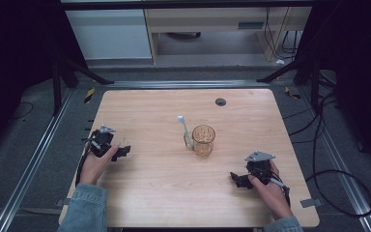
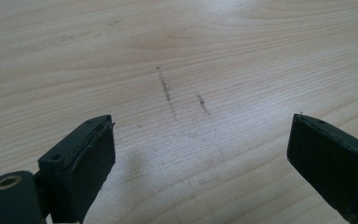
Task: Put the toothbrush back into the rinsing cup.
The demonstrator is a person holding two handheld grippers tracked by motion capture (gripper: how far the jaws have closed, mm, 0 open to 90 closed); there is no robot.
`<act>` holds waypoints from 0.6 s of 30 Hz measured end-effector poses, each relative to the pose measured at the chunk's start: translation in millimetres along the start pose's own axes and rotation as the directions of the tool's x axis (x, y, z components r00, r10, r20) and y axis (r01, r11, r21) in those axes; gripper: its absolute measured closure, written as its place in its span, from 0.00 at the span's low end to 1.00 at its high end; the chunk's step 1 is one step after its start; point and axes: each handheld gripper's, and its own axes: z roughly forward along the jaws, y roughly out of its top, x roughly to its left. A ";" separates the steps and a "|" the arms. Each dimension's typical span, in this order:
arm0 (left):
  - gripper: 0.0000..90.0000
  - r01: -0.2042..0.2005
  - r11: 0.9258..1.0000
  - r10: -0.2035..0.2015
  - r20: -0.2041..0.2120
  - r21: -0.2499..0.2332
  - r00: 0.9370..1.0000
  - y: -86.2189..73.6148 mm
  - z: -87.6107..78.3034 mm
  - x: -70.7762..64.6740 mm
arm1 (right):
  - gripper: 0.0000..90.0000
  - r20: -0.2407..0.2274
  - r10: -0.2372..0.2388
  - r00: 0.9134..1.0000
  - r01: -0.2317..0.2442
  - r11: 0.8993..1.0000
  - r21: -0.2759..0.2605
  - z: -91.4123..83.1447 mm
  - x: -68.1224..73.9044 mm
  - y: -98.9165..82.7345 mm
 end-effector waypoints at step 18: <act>0.05 -0.011 1.000 0.010 -0.037 -0.026 0.999 -5.9 28.6 -3.0 | 0.00 -0.001 -0.001 1.000 0.001 1.000 0.000 -0.1 -0.1 0.0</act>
